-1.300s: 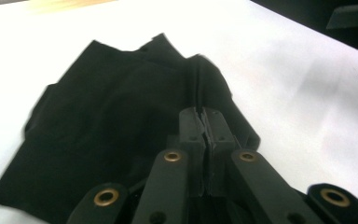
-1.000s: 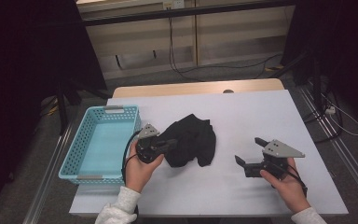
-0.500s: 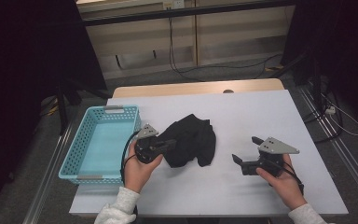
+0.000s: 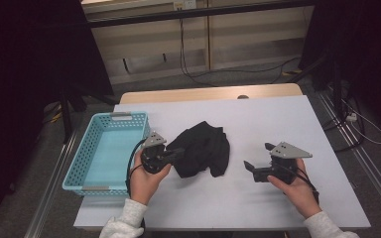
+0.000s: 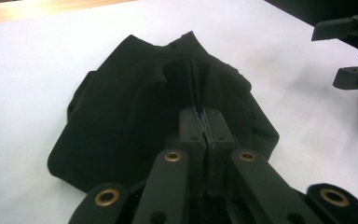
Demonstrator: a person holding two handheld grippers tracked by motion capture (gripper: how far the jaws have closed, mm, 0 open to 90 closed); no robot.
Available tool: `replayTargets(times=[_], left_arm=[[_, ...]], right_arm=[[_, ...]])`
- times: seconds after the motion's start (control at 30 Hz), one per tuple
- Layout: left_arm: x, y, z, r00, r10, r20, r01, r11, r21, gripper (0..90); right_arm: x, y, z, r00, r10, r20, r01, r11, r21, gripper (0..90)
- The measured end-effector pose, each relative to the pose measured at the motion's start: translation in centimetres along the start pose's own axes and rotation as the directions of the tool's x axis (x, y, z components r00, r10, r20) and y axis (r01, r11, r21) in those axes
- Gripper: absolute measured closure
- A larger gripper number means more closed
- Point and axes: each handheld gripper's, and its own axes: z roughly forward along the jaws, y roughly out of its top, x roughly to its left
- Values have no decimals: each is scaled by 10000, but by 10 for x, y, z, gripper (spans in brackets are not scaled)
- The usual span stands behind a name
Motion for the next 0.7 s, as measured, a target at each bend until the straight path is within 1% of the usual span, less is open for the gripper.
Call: replayTargets(times=[0.13, 0.23, 0.4, 0.47, 0.53, 0.63, 0.7], left_arm=[[3, -1, -4, 9995, -222, -203, 221, 9997, -47, 883], [3, -2, -5, 9995, -200, -238, 199, 9998, -64, 883], [5, -4, -7, 9985, -250, -484, 249, 9997, -31, 883], [6, -5, -8, 9981, -327, -521, 323, 9994, -83, 883], [6, -5, -7, 9980, -365, -522, 363, 9993, -38, 883], [7, -7, -5, 9971, -525, -551, 527, 9986, 27, 883], [9, -8, -4, 9967, -555, -586, 562, 9984, 91, 882]], right_arm=[[1, 2, 7, 10000, -71, -53, 72, 9998, 167, 31], [1, 4, 13, 9998, -183, -52, 185, 9988, 447, 41], [0, 9, 23, 9997, -144, -176, 152, 9987, 478, 44], [-1, 12, 28, 9997, -204, -151, 211, 9985, 512, 42], [-2, 14, 34, 9997, -164, -169, 175, 9977, 655, 45], [-2, 18, 44, 9989, -167, -436, 201, 9967, 783, 53], [0, 20, 50, 9980, -177, -600, 227, 9962, 843, 72]])
